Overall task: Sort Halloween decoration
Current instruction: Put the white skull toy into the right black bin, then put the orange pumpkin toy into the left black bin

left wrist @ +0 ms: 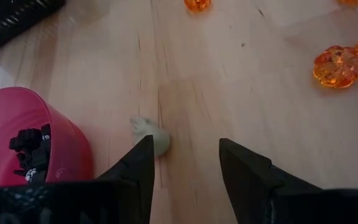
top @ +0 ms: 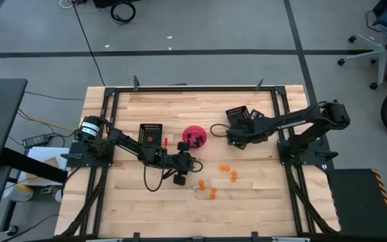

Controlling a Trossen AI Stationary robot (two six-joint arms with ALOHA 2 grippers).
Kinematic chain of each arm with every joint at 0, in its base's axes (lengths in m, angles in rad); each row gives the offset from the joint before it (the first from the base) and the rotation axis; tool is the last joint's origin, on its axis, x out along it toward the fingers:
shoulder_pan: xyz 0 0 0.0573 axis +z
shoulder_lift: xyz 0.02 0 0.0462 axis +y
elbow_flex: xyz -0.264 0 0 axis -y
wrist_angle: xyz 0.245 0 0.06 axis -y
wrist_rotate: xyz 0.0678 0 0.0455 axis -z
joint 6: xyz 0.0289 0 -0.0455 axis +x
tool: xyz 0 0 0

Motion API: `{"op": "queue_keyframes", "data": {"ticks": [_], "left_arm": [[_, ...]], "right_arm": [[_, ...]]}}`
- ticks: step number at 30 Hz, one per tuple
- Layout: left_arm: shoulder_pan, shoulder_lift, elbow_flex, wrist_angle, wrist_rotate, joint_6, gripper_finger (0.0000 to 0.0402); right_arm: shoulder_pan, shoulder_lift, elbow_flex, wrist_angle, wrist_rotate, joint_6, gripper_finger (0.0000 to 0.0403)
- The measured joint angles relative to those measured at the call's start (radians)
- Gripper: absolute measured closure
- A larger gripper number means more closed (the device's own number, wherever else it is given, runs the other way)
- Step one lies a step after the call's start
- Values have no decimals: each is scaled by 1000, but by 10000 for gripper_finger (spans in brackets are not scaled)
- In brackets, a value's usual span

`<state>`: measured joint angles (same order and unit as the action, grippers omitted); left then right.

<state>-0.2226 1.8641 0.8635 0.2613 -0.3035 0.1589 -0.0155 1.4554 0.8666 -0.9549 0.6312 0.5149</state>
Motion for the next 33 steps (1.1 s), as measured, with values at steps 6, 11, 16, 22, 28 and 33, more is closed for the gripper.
{"op": "queue_keyframes", "data": {"ticks": [6,11,16,22,28,33], "left_arm": [[0,0,0,-5,0,0,251],[0,0,0,-5,0,0,251],[0,0,0,-5,0,1,251],[0,0,0,-4,0,1,251],[0,0,0,17,0,1,251],[0,0,0,105,5,2,251]], "right_arm": [[-27,-16,0,11,-30,-45,247],[3,-78,0,48,-44,-83,234],[103,-151,0,196,-52,-183,235],[206,-170,0,368,-174,-295,235],[256,-68,0,477,-318,-342,236],[264,-28,0,472,-275,-330,236]]}}
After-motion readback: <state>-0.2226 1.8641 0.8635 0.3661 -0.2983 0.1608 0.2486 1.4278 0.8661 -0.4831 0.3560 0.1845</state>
